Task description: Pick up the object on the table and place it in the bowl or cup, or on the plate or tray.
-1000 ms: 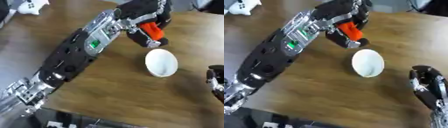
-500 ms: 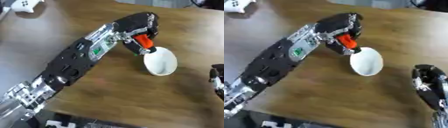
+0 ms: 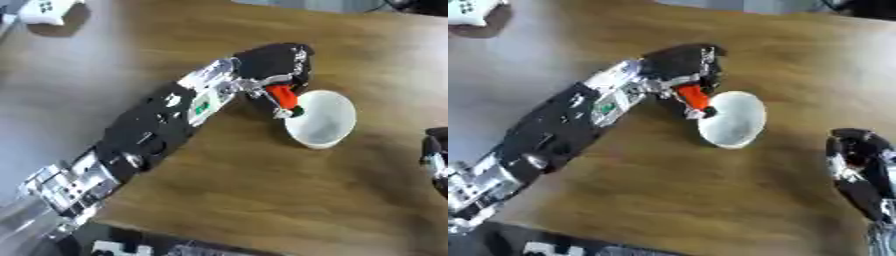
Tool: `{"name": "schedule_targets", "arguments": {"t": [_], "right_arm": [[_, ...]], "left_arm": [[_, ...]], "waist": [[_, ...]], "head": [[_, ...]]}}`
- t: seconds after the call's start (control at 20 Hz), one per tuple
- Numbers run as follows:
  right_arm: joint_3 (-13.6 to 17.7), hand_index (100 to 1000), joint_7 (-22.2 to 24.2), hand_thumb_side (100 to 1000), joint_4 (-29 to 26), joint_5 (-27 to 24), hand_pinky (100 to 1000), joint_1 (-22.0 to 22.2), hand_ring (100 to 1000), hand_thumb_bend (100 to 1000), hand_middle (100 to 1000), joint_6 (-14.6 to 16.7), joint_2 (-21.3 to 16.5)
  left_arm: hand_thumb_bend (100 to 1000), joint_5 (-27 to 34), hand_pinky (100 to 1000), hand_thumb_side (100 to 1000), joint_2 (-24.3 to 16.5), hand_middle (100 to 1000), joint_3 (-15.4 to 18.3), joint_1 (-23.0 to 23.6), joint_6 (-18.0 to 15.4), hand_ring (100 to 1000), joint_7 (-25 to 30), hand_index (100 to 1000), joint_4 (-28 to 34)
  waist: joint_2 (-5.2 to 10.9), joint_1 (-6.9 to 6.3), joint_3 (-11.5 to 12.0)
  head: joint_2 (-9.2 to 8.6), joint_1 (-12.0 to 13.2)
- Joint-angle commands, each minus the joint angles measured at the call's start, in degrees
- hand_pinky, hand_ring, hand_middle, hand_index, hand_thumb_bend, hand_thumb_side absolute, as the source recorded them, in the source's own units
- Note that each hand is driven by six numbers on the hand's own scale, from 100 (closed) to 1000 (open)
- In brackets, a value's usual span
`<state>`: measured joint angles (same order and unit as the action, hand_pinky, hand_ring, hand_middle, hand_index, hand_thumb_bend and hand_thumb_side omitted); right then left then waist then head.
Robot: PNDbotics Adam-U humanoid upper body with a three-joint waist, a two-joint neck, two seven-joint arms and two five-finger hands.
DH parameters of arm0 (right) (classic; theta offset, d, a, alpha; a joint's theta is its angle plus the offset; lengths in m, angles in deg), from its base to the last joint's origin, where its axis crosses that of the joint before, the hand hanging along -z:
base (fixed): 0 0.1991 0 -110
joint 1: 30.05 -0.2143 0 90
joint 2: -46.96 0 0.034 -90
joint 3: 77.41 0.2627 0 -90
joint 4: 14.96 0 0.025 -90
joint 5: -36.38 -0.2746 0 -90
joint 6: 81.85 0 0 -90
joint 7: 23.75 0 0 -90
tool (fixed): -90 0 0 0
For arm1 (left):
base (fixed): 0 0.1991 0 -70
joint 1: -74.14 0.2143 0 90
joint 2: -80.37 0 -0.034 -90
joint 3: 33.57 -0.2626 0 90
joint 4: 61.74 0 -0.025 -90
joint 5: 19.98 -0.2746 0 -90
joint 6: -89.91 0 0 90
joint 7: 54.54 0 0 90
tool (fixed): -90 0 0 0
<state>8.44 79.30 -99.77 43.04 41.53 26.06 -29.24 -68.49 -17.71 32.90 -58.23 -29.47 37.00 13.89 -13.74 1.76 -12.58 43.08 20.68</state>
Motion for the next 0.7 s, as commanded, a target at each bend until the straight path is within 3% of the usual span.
{"name": "schedule_targets", "arguments": {"t": [0.05,0.4,0.7], "right_arm": [[0.01,668,0.33,296,-0.92,-0.27,135,-0.23,369,287,433,0.01,-1.59],[0.31,667,0.15,293,-0.54,0.40,136,1.83,369,284,432,-0.15,-3.63],[0.33,667,0.16,292,-0.47,0.76,137,2.89,370,282,432,-0.37,-3.89]], "left_arm": [[312,-1.55,918,100,-0.77,179,-1.19,-2.26,-2.18,212,0.58,258,-0.39],[316,0.20,922,100,-1.95,182,-5.02,-5.32,-6.70,223,3.56,262,-1.47],[317,4.64,922,100,-2.68,181,-5.26,-6.04,-5.50,220,5.46,262,0.49]], "waist": [[1.47,-0.50,0.19],[3.71,-3.06,2.37],[4.99,-3.93,3.15]], "head": [[0.32,-0.06],[1.03,-1.73],[1.03,-1.99]]}}
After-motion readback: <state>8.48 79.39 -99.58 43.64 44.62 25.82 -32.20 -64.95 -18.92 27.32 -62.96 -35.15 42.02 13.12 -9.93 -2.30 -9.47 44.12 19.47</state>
